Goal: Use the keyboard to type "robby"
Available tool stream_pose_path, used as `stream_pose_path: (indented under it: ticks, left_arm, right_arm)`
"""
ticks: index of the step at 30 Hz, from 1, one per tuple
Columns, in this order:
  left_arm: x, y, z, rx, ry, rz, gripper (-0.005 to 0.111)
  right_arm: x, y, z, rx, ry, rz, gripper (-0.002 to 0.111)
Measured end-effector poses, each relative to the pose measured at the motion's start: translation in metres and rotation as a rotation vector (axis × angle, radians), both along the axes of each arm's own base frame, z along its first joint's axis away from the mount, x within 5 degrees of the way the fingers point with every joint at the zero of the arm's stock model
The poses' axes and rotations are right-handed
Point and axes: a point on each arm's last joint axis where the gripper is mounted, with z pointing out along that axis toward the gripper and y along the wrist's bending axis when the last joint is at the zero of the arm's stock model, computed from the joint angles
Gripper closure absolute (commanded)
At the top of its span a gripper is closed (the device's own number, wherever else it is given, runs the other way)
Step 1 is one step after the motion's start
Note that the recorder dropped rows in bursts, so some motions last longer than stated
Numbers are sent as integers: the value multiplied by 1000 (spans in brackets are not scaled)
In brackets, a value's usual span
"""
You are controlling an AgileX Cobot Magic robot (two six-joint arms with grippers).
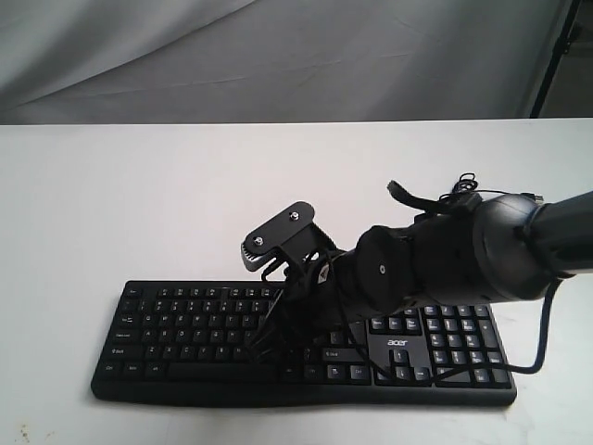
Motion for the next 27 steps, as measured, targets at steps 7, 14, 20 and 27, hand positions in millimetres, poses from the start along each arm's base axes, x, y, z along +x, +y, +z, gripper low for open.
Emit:
stream_pose_path:
  ticks: [7,14,20,27]
  left_arm:
    - [0,0,0,0,0,0,107]
    - [0,0,0,0,0,0,107]
    - [0,0,0,0,0,0,107]
    - [0,0,0,0,0,0,107]
  right_arm:
    - [0,0,-3,-5,5,0,108]
    - [1,0,-5,-9,4,-1,108]
    - [-4,-1,14,15,5,14,108]
    - [-15,21,39,55,7,97,108]
